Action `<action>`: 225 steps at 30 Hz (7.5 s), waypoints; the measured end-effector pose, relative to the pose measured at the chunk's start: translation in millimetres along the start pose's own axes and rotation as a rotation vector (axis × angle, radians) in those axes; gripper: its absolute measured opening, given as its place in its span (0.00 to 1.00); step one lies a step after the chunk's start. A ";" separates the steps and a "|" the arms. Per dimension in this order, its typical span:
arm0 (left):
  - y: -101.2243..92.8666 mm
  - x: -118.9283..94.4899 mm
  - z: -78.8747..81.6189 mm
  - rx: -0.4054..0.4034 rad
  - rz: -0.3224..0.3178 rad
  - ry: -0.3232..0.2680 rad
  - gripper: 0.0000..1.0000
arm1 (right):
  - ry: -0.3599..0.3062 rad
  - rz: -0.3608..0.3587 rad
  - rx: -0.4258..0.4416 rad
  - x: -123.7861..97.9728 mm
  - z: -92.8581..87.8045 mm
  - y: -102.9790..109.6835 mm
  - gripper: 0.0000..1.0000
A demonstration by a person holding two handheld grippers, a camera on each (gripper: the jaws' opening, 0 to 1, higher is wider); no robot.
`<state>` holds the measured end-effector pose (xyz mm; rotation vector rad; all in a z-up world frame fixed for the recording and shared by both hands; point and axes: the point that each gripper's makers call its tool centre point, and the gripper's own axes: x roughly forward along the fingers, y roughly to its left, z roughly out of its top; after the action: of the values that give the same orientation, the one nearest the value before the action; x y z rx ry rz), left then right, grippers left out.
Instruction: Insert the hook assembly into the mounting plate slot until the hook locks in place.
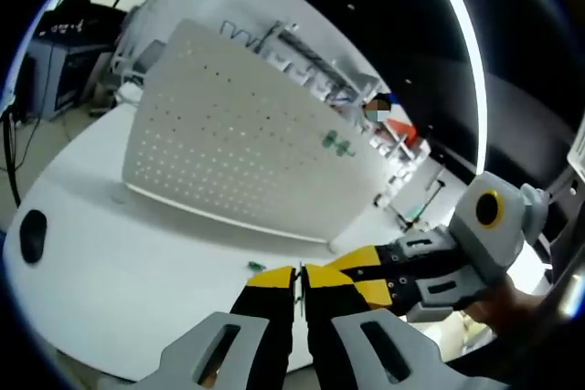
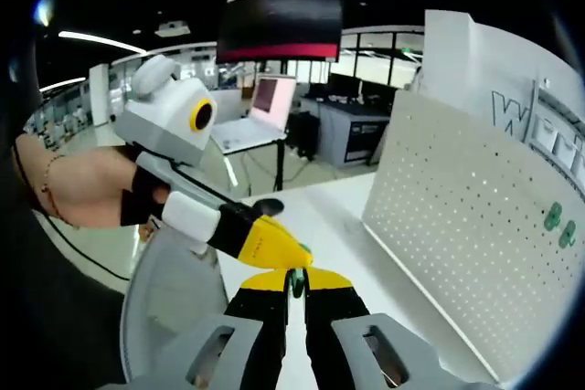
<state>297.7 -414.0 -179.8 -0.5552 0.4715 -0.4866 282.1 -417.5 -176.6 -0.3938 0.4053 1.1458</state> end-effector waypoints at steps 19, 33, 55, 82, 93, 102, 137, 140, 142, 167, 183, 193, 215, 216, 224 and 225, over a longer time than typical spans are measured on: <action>0.3 0.4 2.8 -0.022 0.013 -0.029 0.02 | -0.017 -0.001 0.040 1.7 1.2 -3.0 0.03; -5.9 5.6 3.0 -0.014 -0.007 -0.018 0.02 | -0.014 0.000 0.130 -3.4 -2.2 -6.9 0.00; 10.4 -1.8 -1.0 0.085 -0.102 0.021 0.34 | 0.024 -0.063 0.120 12.9 -13.6 -7.7 0.00; -63.8 7.4 -17.6 0.281 -0.233 0.019 1.00 | 0.007 -0.114 0.143 -24.3 -34.7 -36.2 0.00; -67.0 17.7 -15.3 0.333 -0.207 0.012 1.00 | -0.041 -0.152 0.164 -34.4 -32.1 -56.1 0.00; -58.7 25.3 -9.5 0.367 -0.168 -0.001 1.00 | -0.134 -0.204 0.230 -45.5 -28.6 -82.3 0.00; -42.2 25.4 10.6 0.403 -0.130 -0.032 1.00 | -0.264 -0.596 0.257 -102.1 -36.4 -205.5 0.00; -39.7 25.3 10.5 0.404 -0.125 -0.028 1.00 | -0.269 -0.629 0.258 -107.1 -39.1 -218.1 0.00; -37.2 25.2 10.8 0.403 -0.122 -0.025 1.00 | -0.269 -0.652 0.257 -110.8 -42.0 -227.9 0.00; -16.3 24.4 21.1 0.378 -0.064 -0.033 1.00 | -0.289 -0.857 0.231 -145.0 -53.3 -318.5 0.00; -7.7 24.5 24.3 0.364 -0.038 -0.039 1.00 | -0.334 -0.969 0.242 -162.9 -53.5 -360.9 0.00; -5.0 24.0 26.1 0.360 -0.029 -0.041 1.00 | -0.389 -1.021 0.282 -174.7 -51.4 -378.4 0.00; 3.6 26.3 27.0 0.345 -0.017 -0.039 1.00 | -0.439 -1.050 0.280 -170.9 -40.4 -405.0 0.00; 3.8 26.4 26.9 0.343 -0.017 -0.039 1.00 | -0.437 -1.049 0.281 -170.3 -41.3 -405.5 0.00; 5.5 26.3 27.3 0.340 -0.012 -0.041 1.00 | -0.430 -1.060 0.271 -168.8 -44.4 -407.0 0.00; 6.0 26.2 27.5 0.340 -0.010 -0.041 1.00 | -0.430 -1.063 0.269 -168.9 -45.0 -407.1 0.00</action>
<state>334.9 -413.5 -170.2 -0.2403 0.3371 -0.5502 594.9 -719.9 -93.1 -0.0746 -0.0596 0.1112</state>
